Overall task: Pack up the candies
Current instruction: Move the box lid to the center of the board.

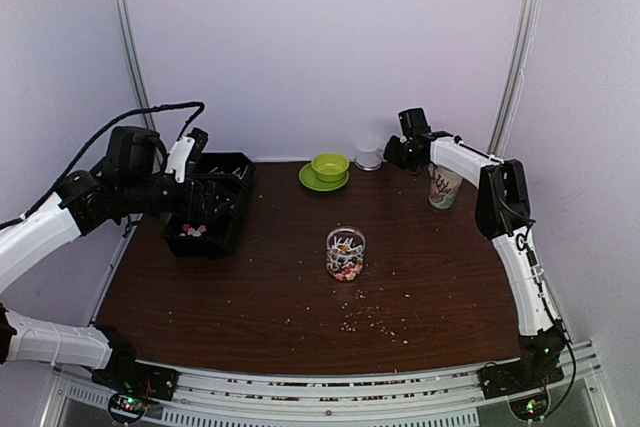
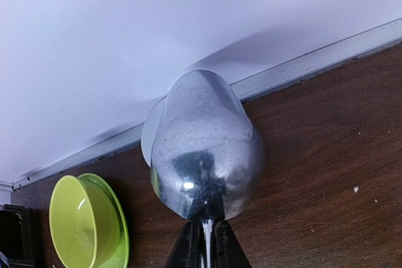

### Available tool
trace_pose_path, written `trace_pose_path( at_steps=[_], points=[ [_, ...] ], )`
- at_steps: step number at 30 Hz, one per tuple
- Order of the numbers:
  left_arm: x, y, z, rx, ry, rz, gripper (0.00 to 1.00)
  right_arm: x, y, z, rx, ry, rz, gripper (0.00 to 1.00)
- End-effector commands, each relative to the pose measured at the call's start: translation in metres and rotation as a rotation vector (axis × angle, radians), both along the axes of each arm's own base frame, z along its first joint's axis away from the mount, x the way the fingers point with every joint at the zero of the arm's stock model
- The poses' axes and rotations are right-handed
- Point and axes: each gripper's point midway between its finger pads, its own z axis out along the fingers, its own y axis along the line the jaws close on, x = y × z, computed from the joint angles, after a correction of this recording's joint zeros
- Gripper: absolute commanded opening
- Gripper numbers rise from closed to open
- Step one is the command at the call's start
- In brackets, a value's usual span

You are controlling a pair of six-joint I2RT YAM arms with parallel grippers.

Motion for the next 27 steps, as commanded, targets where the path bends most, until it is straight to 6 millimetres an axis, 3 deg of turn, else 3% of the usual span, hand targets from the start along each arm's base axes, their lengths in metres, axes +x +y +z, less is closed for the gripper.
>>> trace_pose_path(
  at_steps=[1, 14, 27],
  points=[
    [0.009, -0.001, 0.019, -0.026, -0.047, 0.014, 0.98, 0.014, -0.006, -0.009, 0.086, -0.014, -0.084, 0.00],
    [0.016, -0.004, 0.021, -0.020, -0.045, 0.017, 0.98, 0.006, 0.019, -0.022, 0.256, 0.082, -0.019, 0.00],
    [0.015, -0.004, 0.019, -0.020, -0.046, 0.019, 0.98, -0.022, 0.032, -0.032, 0.160, 0.176, 0.074, 0.00]
  ],
)
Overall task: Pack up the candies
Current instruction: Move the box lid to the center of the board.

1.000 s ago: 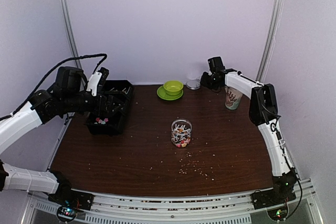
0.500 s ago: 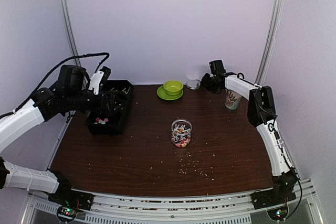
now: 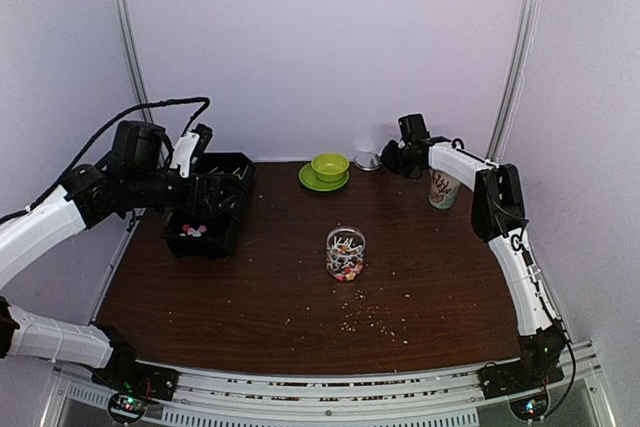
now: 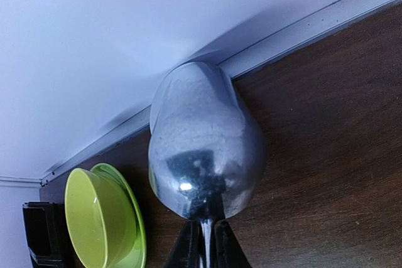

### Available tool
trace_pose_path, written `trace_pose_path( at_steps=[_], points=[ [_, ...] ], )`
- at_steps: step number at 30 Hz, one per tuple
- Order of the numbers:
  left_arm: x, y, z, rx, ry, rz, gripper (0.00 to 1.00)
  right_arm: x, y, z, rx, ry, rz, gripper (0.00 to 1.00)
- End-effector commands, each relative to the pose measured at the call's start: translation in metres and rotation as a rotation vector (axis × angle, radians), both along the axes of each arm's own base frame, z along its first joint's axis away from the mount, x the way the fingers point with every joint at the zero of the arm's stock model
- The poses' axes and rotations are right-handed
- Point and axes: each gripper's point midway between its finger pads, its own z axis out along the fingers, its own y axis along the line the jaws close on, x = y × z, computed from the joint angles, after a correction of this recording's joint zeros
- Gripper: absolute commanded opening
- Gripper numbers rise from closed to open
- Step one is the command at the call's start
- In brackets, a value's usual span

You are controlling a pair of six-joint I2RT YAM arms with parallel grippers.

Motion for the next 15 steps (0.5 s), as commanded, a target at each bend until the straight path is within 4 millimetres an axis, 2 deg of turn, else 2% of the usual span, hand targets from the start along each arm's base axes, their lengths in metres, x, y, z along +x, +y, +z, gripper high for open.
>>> trace_pose_path(
  at_steps=[1, 10, 15],
  points=[
    [0.006, 0.002, 0.016, -0.025, -0.053, 0.017, 0.98, -0.027, 0.010, -0.009, -0.056, 0.096, 0.081, 0.00],
    [0.007, -0.001, 0.010, -0.023, -0.060, -0.001, 0.98, -0.054, 0.020, -0.008, -0.193, 0.118, 0.227, 0.00],
    [0.008, -0.005, 0.010, -0.022, -0.059, -0.017, 0.98, -0.064, 0.019, 0.014, -0.273, 0.089, 0.268, 0.00]
  ],
)
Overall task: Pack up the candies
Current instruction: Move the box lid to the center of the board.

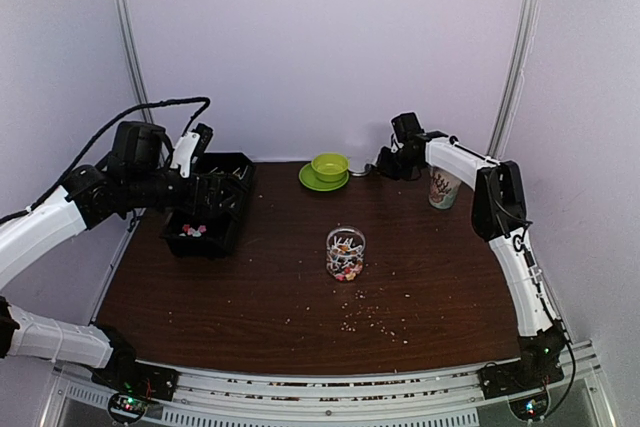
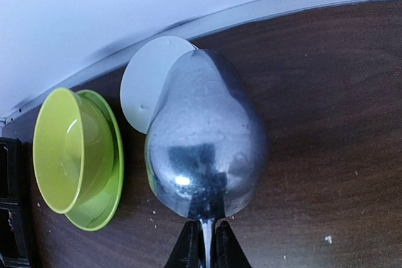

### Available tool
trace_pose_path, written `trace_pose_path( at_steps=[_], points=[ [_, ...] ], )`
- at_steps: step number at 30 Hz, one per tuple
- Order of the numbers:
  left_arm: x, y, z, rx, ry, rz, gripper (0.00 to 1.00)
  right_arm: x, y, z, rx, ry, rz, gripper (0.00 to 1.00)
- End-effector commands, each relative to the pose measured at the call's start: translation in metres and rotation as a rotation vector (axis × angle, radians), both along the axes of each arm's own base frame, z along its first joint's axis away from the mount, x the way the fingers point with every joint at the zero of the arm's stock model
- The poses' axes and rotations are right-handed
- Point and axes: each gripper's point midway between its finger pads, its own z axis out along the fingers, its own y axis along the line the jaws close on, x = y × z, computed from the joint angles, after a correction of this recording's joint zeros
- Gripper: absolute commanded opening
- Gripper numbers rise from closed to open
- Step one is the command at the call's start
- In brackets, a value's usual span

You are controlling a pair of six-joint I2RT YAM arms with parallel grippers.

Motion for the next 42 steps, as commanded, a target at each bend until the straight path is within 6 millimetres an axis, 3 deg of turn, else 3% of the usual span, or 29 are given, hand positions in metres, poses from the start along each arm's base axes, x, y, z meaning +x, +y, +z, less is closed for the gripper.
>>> trace_pose_path(
  at_steps=[1, 6, 11, 20, 25, 32, 42],
  points=[
    [0.007, -0.004, 0.010, -0.018, -0.053, -0.016, 0.98, -0.028, 0.000, 0.024, -0.115, 0.020, 0.072, 0.00],
    [0.006, -0.004, 0.009, -0.017, -0.057, -0.021, 0.98, -0.023, -0.019, 0.059, -0.238, -0.084, 0.017, 0.00],
    [0.006, -0.003, 0.009, -0.017, -0.059, -0.018, 0.98, -0.007, -0.014, 0.075, -0.241, -0.169, 0.010, 0.00],
    [0.023, -0.011, 0.014, -0.017, -0.087, -0.011, 0.98, 0.013, 0.022, 0.064, -0.033, -0.195, 0.026, 0.00],
    [0.040, -0.017, 0.016, 0.010, -0.077, 0.008, 0.98, 0.021, 0.023, 0.064, 0.012, -0.203, -0.014, 0.00],
    [0.055, -0.020, 0.020, 0.018, -0.072, 0.042, 0.98, 0.014, 0.025, 0.025, 0.082, -0.093, -0.074, 0.00],
    [0.055, -0.020, 0.020, 0.020, -0.077, 0.044, 0.98, -0.002, 0.048, 0.011, 0.171, -0.006, 0.028, 0.00]
  ],
)
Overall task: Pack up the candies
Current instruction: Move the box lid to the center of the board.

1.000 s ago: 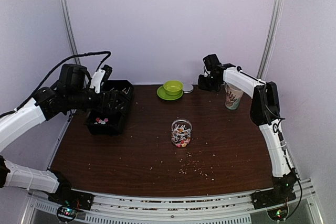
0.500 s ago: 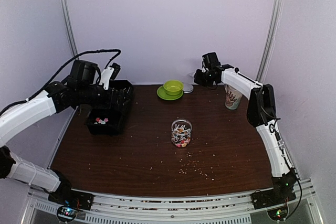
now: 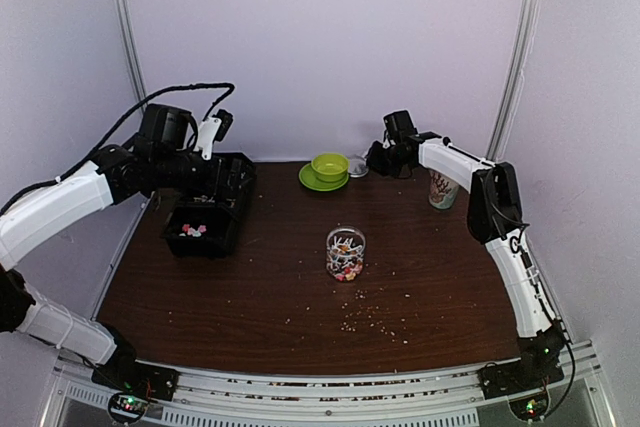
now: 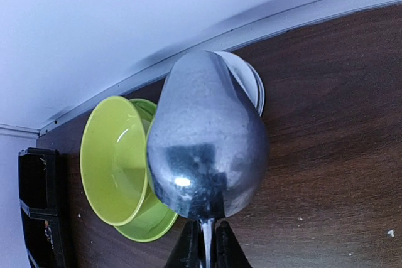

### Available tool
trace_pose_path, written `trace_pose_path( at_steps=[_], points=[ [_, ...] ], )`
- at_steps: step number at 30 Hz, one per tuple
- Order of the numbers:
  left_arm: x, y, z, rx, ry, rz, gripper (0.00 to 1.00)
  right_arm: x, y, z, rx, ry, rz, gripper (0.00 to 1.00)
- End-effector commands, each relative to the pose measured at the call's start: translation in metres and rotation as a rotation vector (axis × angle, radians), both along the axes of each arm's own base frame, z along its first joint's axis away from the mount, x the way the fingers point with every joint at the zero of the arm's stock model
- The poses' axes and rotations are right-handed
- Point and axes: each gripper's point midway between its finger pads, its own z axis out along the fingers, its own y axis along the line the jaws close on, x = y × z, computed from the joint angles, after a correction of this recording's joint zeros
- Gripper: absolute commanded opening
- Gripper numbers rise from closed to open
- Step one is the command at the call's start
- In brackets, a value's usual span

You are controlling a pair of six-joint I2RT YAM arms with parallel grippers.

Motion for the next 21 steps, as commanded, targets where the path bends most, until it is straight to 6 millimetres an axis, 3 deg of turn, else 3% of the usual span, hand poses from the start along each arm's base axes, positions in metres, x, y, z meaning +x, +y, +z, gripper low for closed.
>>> trace_pose_path(
  at_steps=[1, 5, 12, 17, 21],
  points=[
    [0.008, 0.002, 0.017, -0.022, -0.055, 0.018, 0.98, -0.009, 0.014, -0.012, 0.048, 0.048, 0.066, 0.00],
    [0.006, 0.003, 0.013, -0.017, -0.055, 0.017, 0.98, -0.014, 0.002, -0.019, -0.028, 0.061, 0.045, 0.00],
    [0.004, 0.004, 0.008, -0.018, -0.050, 0.014, 0.98, -0.010, -0.032, -0.008, -0.206, 0.019, -0.045, 0.00],
    [0.003, 0.004, 0.009, -0.018, -0.054, 0.016, 0.98, -0.011, -0.030, -0.017, -0.178, 0.054, -0.027, 0.00],
    [0.004, 0.004, 0.006, -0.019, -0.048, 0.014, 0.98, -0.009, -0.031, -0.013, -0.179, 0.033, -0.025, 0.00]
  ],
)
